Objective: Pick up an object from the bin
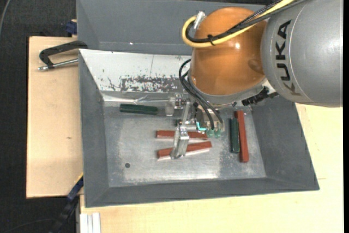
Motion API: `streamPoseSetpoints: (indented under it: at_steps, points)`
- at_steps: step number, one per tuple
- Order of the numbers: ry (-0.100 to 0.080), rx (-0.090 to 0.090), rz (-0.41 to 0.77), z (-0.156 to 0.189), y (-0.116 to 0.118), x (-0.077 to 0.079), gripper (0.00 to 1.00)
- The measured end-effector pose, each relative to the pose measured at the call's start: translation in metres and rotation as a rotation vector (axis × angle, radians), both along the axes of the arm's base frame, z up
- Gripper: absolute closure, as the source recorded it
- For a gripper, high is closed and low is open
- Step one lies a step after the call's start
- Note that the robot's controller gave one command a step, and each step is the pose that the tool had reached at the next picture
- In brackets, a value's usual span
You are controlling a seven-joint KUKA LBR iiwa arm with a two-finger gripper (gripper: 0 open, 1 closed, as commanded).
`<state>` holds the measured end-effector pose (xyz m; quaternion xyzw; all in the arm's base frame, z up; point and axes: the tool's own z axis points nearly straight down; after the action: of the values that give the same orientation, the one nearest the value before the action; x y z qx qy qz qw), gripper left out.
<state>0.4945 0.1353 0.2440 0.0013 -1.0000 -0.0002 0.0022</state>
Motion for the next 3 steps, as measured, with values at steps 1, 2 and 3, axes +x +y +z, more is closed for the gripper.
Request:
streamPoseSetpoints:
  at_steps: [1, 2, 3]
  points:
    - [0.003, -0.002, -0.115, -0.129, -0.040, 0.013, 0.00]
    - [-0.005, 0.001, -0.362, -0.173, -0.048, 0.019, 0.00]
    - [-0.009, 0.002, -0.363, -0.171, -0.049, 0.020, 1.00]
